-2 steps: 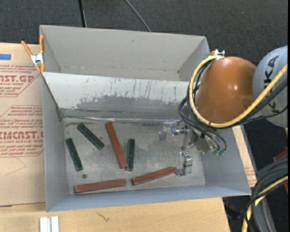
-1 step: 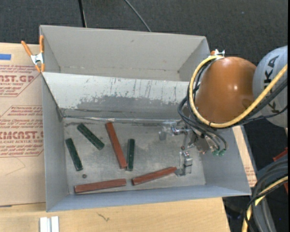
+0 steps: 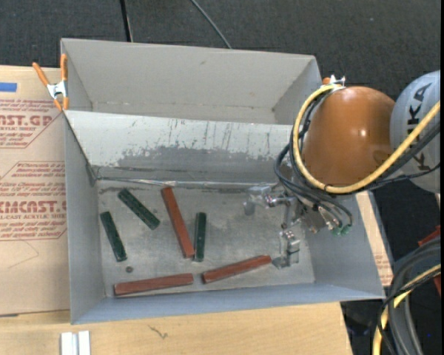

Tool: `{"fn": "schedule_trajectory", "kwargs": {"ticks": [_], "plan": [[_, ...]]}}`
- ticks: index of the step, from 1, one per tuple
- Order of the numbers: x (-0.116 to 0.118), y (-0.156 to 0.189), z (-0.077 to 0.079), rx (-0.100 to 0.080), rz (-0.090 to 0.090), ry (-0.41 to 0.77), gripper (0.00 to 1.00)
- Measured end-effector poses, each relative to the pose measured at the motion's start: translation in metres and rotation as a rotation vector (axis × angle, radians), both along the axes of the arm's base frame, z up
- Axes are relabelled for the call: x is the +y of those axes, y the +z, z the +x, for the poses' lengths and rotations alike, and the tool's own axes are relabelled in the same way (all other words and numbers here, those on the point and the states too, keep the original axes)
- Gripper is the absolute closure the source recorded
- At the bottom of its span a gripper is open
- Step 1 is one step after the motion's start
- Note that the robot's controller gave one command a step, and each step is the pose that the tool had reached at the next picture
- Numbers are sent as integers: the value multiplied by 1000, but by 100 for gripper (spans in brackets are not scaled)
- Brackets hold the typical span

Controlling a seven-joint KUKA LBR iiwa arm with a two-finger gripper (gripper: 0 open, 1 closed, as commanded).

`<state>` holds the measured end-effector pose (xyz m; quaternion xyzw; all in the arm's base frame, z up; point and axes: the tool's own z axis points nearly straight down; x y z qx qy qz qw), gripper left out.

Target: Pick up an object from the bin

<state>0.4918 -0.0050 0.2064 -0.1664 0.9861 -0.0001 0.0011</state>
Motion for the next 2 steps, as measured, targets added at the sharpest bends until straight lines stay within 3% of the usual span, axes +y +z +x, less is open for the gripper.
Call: {"fn": "schedule_trajectory", "kwargs": {"ticks": [1,2], "plan": [[-5,-60,-1,-5,1,46,0],[-1,-129,6,1,1,253,100]]}}
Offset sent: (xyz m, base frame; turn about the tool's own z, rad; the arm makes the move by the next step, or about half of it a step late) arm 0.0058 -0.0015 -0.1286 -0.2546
